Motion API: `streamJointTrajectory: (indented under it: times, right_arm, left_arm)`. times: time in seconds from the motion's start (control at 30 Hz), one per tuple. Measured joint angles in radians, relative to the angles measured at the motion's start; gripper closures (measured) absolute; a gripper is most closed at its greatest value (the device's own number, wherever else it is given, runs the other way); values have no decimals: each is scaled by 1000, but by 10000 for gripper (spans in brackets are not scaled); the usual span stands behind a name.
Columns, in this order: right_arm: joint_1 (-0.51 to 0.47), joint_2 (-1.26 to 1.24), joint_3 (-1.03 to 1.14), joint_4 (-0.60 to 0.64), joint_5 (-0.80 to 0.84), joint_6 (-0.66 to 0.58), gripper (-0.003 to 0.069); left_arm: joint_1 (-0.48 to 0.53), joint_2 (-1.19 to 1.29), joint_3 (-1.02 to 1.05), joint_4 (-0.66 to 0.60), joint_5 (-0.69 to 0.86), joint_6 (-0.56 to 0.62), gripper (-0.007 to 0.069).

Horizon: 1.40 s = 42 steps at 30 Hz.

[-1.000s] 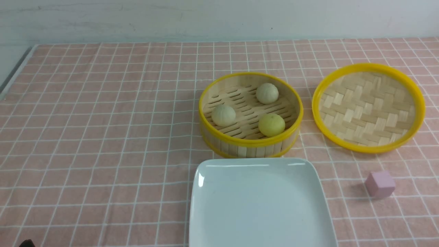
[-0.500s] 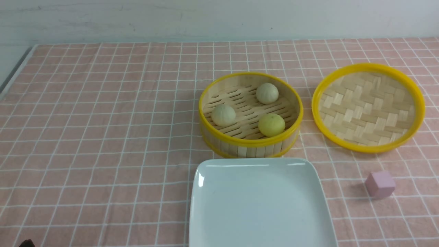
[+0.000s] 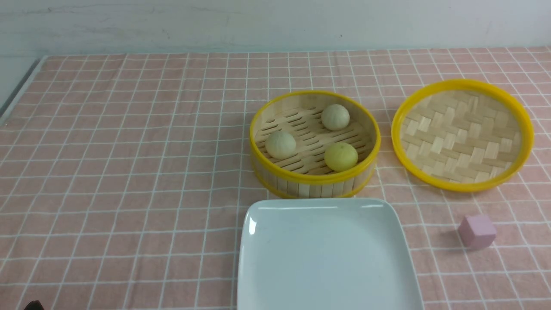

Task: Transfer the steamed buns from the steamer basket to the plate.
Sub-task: Use the right arm to grab the steamed stuffed bun that is closest to it

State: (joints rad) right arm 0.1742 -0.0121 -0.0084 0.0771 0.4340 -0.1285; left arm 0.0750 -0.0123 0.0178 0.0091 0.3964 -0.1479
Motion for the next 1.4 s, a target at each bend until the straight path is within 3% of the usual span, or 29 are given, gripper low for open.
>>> streamJointTrajectory:
  times: [0.27,0.6,1.4]
  right_arm:
    - [0,0,-161,53,-133,54,419]
    - [0,0,-485,76,111,134,419]
    - [0,-5,-506,94,68,138,419]
  left_arm:
    - [0,0,0,0,0,0,172]
    - [0,0,0,0,0,0,172]
    - [0,0,0,0,0,0,172]
